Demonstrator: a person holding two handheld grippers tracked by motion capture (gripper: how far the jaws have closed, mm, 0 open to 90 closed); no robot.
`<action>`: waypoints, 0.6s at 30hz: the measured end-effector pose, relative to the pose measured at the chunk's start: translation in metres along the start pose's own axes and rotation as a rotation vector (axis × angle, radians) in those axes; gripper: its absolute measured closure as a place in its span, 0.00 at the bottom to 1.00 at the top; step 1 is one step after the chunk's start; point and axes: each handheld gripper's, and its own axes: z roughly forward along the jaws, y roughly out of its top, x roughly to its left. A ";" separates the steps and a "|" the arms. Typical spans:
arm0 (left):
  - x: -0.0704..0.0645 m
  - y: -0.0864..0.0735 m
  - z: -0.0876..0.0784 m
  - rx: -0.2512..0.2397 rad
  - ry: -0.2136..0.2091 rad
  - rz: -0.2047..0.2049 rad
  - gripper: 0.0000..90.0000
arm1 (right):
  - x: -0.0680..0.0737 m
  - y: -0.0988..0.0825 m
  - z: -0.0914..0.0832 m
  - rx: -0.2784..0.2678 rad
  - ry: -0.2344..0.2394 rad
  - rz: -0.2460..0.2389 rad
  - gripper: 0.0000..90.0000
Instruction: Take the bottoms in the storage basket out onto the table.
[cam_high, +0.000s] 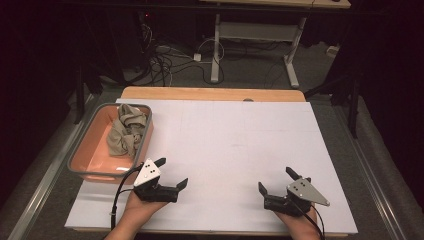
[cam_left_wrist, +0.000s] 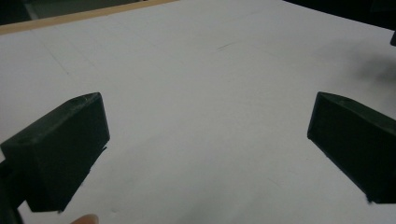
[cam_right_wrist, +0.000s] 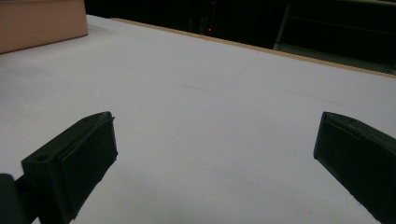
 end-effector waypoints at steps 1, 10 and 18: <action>-0.003 0.003 -0.002 -0.004 -0.002 0.004 0.00 | 0.000 0.000 0.000 -0.002 0.001 0.000 0.00; -0.010 0.015 -0.012 0.013 -0.009 0.027 0.00 | 0.001 0.000 0.001 0.002 0.007 -0.004 0.00; -0.006 0.022 -0.022 0.010 -0.001 0.028 0.00 | 0.001 0.000 0.001 0.014 0.017 0.001 0.00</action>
